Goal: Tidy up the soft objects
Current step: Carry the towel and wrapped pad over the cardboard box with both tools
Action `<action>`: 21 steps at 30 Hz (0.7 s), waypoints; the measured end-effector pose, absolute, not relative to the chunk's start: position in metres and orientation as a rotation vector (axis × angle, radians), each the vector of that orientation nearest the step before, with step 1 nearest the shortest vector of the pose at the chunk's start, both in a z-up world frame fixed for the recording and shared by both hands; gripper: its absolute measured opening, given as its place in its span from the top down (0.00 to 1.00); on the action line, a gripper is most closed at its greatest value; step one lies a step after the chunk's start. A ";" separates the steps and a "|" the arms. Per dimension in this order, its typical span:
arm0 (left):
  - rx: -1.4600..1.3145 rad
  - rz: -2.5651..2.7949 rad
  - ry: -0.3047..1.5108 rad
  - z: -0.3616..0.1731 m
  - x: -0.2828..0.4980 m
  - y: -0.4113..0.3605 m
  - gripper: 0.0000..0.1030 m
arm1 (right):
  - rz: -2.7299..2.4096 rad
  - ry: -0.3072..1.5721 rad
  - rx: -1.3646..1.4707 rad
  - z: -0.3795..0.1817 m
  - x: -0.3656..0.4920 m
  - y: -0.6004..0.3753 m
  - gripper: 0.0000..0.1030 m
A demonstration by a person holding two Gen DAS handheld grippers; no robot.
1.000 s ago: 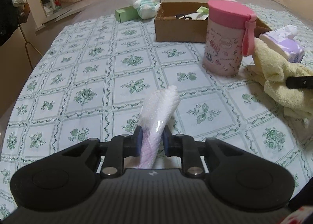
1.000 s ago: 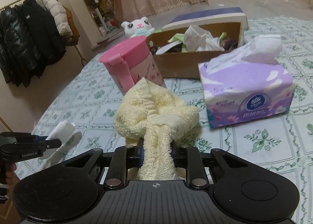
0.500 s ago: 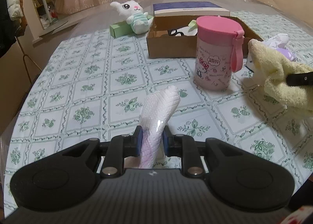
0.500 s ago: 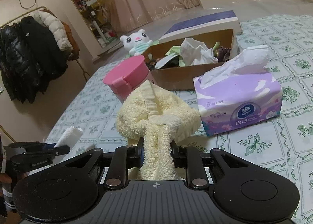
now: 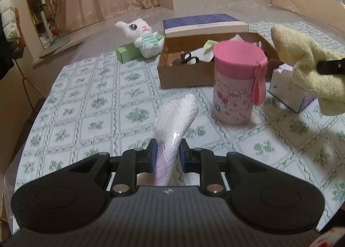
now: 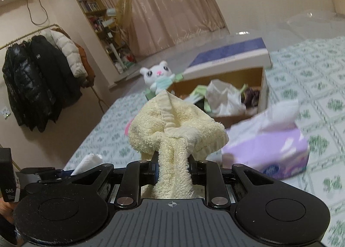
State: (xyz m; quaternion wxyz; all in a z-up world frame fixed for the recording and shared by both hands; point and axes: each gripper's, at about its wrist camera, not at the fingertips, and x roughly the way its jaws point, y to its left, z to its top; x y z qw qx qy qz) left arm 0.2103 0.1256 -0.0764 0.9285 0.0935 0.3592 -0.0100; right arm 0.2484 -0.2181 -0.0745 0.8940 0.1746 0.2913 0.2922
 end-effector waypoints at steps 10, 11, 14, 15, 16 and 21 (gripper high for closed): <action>0.219 -0.049 0.666 -0.052 0.248 0.117 0.81 | 0.620 0.528 0.305 -0.052 0.277 -0.217 0.78; 0.222 -0.052 0.661 -0.050 0.253 0.116 0.81 | 0.622 0.521 0.296 -0.050 0.281 -0.216 0.78; 0.225 -0.062 0.646 -0.045 0.271 0.114 0.81 | 0.626 0.505 0.274 -0.046 0.294 -0.215 0.78; 0.225 -0.066 0.644 -0.043 0.277 0.113 0.81 | 0.627 0.499 0.267 -0.045 0.299 -0.215 0.78; 0.226 -0.066 0.642 -0.042 0.284 0.113 0.81 | 0.630 0.494 0.260 -0.045 0.304 -0.215 0.78; 0.232 -0.070 0.628 -0.036 0.323 0.111 0.81 | 0.633 0.485 0.247 -0.045 0.336 -0.216 0.78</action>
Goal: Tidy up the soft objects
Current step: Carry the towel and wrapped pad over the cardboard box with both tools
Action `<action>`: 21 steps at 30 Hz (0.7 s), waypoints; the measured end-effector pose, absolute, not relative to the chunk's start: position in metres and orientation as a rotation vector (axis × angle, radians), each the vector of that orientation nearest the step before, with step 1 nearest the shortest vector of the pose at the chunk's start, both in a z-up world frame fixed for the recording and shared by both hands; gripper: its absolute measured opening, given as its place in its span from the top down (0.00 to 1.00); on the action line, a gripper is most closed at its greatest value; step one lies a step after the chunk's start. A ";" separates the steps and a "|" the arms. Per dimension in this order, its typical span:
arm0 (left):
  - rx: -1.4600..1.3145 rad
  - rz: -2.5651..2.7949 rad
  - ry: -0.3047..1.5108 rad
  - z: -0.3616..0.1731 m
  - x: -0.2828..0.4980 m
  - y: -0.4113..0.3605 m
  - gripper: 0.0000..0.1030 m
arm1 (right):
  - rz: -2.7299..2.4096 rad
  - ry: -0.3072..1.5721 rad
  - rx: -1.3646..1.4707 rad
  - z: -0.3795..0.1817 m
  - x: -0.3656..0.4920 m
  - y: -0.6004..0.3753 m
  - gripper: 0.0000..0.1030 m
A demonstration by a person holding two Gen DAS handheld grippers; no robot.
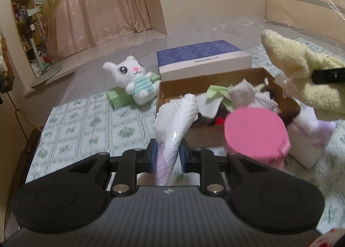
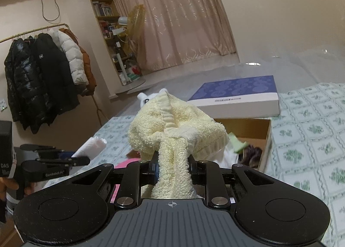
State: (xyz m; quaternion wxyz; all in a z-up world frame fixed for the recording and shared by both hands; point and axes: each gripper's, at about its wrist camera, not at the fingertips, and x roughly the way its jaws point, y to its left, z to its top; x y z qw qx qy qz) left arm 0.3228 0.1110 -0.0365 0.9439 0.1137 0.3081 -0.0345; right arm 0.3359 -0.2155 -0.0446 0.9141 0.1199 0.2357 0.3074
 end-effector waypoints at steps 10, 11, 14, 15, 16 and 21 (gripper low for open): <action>0.271 -0.095 0.627 -0.037 0.396 0.096 0.80 | 0.622 0.496 0.174 -0.051 0.388 -0.208 0.78; 0.271 -0.096 0.630 -0.038 0.402 0.095 0.80 | 0.624 0.496 0.166 -0.052 0.392 -0.206 0.78; 0.276 -0.105 0.639 -0.043 0.417 0.089 0.80 | 0.636 0.503 0.137 -0.056 0.407 -0.201 0.78; 0.283 -0.107 0.642 -0.045 0.423 0.087 0.80 | 0.640 0.508 0.126 -0.058 0.412 -0.199 0.78; 0.289 -0.106 0.646 -0.048 0.428 0.086 0.80 | 0.651 0.513 0.116 -0.059 0.417 -0.198 0.78; 0.303 -0.116 0.664 -0.058 0.452 0.080 0.80 | 0.703 0.520 0.065 -0.066 0.442 -0.193 0.78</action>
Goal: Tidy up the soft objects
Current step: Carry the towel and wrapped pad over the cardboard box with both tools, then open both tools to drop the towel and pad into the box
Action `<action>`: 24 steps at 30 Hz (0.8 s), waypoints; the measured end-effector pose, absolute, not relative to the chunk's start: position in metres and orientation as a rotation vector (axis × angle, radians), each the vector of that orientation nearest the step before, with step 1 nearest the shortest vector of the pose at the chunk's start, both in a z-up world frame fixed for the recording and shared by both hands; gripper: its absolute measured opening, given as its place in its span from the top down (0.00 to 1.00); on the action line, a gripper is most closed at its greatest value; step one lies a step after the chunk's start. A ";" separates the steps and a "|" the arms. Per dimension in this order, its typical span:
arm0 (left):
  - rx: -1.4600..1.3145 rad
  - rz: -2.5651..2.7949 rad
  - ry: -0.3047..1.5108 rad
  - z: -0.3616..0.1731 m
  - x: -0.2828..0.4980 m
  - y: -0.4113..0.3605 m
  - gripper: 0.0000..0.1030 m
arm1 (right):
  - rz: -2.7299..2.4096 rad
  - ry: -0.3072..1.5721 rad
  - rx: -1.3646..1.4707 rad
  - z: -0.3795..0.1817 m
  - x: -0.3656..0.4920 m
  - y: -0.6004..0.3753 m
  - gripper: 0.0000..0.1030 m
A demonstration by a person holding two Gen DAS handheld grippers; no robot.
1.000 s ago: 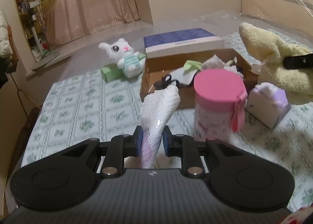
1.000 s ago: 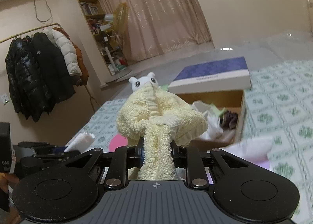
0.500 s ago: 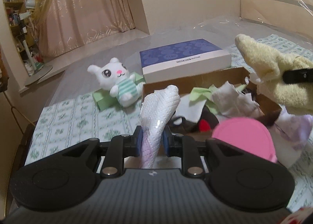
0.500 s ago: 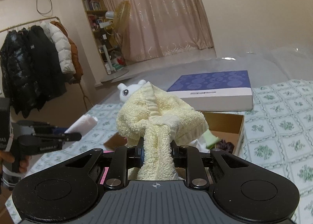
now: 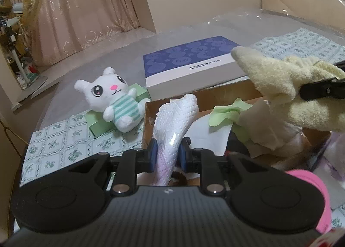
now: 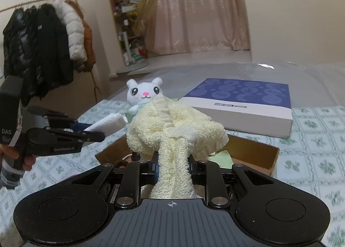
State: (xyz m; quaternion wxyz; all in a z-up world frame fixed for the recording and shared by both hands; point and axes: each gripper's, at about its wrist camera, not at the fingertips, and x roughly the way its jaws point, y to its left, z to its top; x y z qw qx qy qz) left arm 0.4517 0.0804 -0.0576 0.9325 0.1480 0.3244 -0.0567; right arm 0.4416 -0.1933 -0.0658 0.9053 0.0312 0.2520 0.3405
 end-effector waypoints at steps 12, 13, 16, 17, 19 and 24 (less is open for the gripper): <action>0.271 -0.131 0.719 -0.090 0.510 0.065 0.80 | 0.760 0.523 -0.156 -0.087 0.480 -0.167 0.78; 0.269 -0.128 0.724 -0.092 0.514 0.064 0.80 | 0.755 0.524 -0.177 -0.091 0.483 -0.164 0.78; 0.268 -0.126 0.735 -0.100 0.526 0.061 0.80 | 0.748 0.522 -0.251 -0.101 0.491 -0.156 0.78; 0.267 -0.124 0.737 -0.103 0.529 0.059 0.80 | 0.746 0.524 -0.268 -0.105 0.493 -0.154 0.78; 0.266 -0.123 0.738 -0.107 0.535 0.058 0.79 | 0.752 0.520 -0.307 -0.112 0.496 -0.150 0.78; 0.250 -0.135 0.751 -0.117 0.544 0.058 0.73 | 0.784 0.541 -0.367 -0.128 0.502 -0.137 0.78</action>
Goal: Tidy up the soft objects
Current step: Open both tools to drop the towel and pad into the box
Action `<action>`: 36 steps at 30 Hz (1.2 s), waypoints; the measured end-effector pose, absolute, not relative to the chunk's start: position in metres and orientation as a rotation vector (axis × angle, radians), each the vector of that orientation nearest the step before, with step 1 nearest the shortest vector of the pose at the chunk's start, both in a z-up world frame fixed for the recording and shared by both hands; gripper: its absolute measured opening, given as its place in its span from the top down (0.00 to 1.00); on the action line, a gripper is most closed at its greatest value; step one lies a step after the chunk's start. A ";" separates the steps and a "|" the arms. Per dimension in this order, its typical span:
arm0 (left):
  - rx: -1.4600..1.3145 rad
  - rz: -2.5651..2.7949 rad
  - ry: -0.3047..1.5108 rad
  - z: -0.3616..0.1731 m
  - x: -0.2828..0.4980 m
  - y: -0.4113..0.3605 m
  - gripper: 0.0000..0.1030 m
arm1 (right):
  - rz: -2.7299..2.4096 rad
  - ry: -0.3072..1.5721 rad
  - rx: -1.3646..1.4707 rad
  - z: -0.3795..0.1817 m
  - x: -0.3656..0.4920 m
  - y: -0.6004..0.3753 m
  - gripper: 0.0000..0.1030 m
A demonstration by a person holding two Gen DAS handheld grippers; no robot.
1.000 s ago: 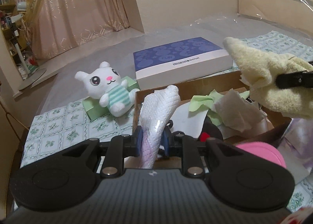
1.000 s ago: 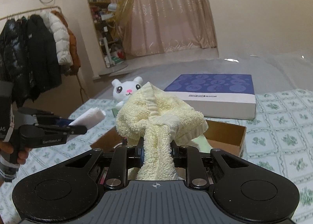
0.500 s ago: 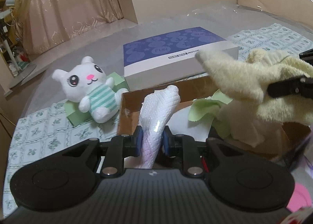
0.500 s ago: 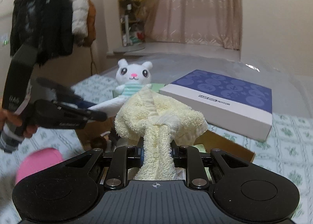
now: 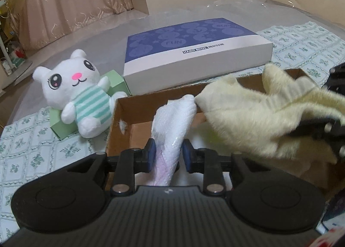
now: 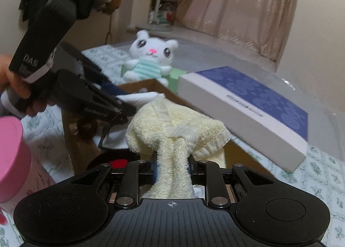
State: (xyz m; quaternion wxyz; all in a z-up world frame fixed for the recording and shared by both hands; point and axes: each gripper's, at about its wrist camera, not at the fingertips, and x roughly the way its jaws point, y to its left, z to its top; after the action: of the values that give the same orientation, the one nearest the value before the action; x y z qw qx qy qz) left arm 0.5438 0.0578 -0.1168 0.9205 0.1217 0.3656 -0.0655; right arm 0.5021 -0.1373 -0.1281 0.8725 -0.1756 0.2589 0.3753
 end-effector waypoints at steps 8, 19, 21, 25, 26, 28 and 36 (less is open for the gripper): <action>0.257 -0.166 0.735 -0.115 0.531 0.061 0.56 | 0.748 0.544 -0.302 -0.128 0.500 -0.140 0.37; 0.225 -0.175 0.732 -0.110 0.510 0.081 0.56 | 0.802 0.519 -0.252 -0.113 0.482 -0.162 0.88; 0.214 -0.180 0.740 -0.111 0.510 0.083 0.56 | 0.806 0.541 -0.278 -0.121 0.483 -0.156 0.88; 0.190 -0.191 0.747 -0.113 0.508 0.088 0.57 | 0.801 0.630 -0.281 -0.138 0.494 -0.148 0.89; 0.184 -0.193 0.750 -0.114 0.508 0.089 0.57 | 0.800 0.654 -0.283 -0.141 0.499 -0.146 0.89; 0.174 -0.201 0.753 -0.115 0.506 0.091 0.57 | 0.788 0.694 -0.287 -0.147 0.507 -0.144 0.89; 0.163 -0.198 0.756 -0.113 0.499 0.095 0.58 | 0.745 0.791 -0.272 -0.149 0.520 -0.140 0.89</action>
State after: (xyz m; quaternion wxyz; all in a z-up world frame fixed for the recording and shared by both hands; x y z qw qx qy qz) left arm 0.4992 0.0950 -0.1127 0.9214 0.0792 0.3682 -0.0962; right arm 0.5203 -0.1401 -0.1487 0.8472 -0.1292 0.3750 0.3533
